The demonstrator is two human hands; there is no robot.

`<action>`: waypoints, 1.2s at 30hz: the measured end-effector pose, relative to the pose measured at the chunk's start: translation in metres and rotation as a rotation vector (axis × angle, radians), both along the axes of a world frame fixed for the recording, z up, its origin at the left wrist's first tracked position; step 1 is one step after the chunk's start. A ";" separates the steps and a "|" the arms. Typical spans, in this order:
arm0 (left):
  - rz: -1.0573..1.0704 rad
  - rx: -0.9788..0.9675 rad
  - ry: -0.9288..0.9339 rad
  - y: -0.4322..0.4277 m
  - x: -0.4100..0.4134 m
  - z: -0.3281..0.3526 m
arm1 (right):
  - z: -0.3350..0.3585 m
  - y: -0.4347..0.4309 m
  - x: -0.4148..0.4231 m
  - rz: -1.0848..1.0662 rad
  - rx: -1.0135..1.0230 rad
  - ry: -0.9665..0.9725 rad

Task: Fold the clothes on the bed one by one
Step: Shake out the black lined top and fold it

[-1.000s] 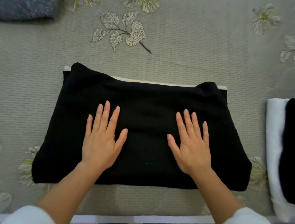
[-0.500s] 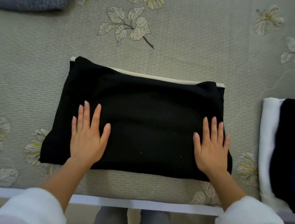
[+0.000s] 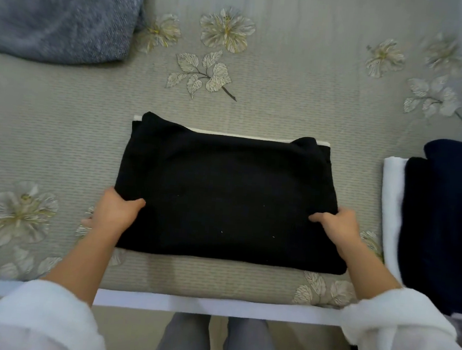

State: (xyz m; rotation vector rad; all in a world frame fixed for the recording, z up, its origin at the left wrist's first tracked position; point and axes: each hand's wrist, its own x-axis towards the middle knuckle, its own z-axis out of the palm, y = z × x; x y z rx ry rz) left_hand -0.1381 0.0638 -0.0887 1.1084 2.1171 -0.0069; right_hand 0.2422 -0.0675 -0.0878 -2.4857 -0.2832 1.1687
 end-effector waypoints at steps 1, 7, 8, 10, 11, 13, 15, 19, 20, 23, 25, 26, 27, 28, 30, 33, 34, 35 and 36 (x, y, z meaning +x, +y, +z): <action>-0.025 0.015 0.022 0.001 0.003 0.010 | 0.009 0.002 -0.001 0.010 0.025 0.033; -0.238 0.124 -0.135 -0.026 0.046 0.078 | 0.079 -0.005 -0.024 0.024 0.207 0.314; -0.278 0.128 -0.150 -0.033 0.056 0.087 | 0.089 -0.010 -0.030 -0.008 0.219 0.355; -0.336 0.137 -0.144 -0.043 0.076 0.104 | 0.108 -0.023 -0.040 -0.091 0.267 0.380; -0.365 0.142 -0.129 -0.047 0.087 0.112 | 0.116 -0.031 -0.042 -0.132 0.293 0.374; -0.432 0.153 -0.107 -0.050 0.111 0.128 | 0.133 -0.050 -0.042 -0.185 0.330 0.359; -0.504 0.151 -0.130 -0.051 0.133 0.143 | 0.150 -0.071 -0.035 -0.231 0.357 0.342; -0.659 0.156 -0.279 -0.046 0.185 0.172 | 0.183 -0.124 -0.007 -0.330 0.451 0.230; -0.703 0.186 -0.321 -0.046 0.201 0.178 | 0.190 -0.137 -0.001 -0.348 0.493 0.199; -0.832 0.319 -0.356 -0.048 0.255 0.197 | 0.209 -0.167 0.016 -0.399 0.590 0.094; -0.920 0.398 -0.325 -0.051 0.293 0.207 | 0.218 -0.183 0.026 -0.426 0.632 0.013; -0.959 0.426 -0.319 -0.054 0.311 0.212 | 0.222 -0.189 0.031 -0.446 0.642 -0.023; -0.991 0.452 -0.326 -0.055 0.330 0.216 | 0.225 -0.194 0.036 -0.469 0.651 -0.054; -1.019 0.479 -0.340 -0.056 0.349 0.220 | 0.227 -0.199 0.043 -0.493 0.663 -0.083; -1.069 0.545 -0.375 -0.057 0.386 0.229 | 0.227 -0.208 0.058 -0.531 0.690 -0.144; -1.129 0.649 -0.425 -0.051 0.439 0.242 | 0.220 -0.217 0.079 -0.602 0.719 -0.210; -1.138 0.678 -0.436 -0.050 0.456 0.244 | 0.215 -0.220 0.085 -0.628 0.724 -0.221; -1.139 0.712 -0.445 -0.047 0.472 0.245 | 0.209 -0.222 0.090 -0.647 0.727 -0.229; -1.128 0.743 -0.448 -0.045 0.487 0.243 | 0.201 -0.224 0.094 -0.658 0.719 -0.237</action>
